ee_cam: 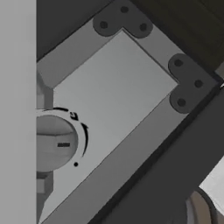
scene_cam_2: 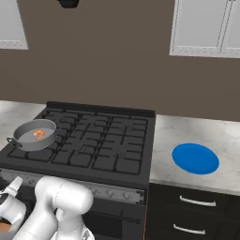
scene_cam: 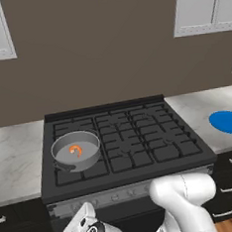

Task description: Retrieve the frozen meat and place it in the pot on a burner. Then turn the burner on.

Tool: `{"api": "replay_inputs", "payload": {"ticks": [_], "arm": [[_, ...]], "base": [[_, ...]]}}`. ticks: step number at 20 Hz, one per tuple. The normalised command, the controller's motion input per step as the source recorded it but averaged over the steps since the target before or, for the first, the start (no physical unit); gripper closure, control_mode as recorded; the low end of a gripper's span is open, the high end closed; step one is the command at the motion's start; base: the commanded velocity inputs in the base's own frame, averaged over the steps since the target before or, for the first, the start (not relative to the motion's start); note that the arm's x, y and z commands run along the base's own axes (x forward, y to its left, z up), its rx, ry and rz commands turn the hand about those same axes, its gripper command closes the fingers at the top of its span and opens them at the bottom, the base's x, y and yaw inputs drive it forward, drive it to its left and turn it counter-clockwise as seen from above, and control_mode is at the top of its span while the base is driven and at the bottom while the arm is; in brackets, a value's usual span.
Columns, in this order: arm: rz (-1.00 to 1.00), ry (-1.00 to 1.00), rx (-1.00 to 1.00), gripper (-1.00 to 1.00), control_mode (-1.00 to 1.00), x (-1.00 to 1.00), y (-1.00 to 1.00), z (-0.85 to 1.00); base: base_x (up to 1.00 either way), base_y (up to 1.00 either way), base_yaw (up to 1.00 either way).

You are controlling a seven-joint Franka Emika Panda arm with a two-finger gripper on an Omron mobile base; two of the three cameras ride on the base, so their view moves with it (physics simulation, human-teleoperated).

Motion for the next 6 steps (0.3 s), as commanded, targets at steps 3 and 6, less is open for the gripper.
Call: {"api": "replay_inputs", "payload": {"ticks": [3,6], "arm": [[0.28,0.30,-0.43,1.00,-1.00,0.10,0.00,0.00],[0.31,0.30,-0.43,1.00,-1.00,0.11,0.00,0.00]], "base": [[0.00,0.00,0.00],[0.00,0.00,0.00]]}}
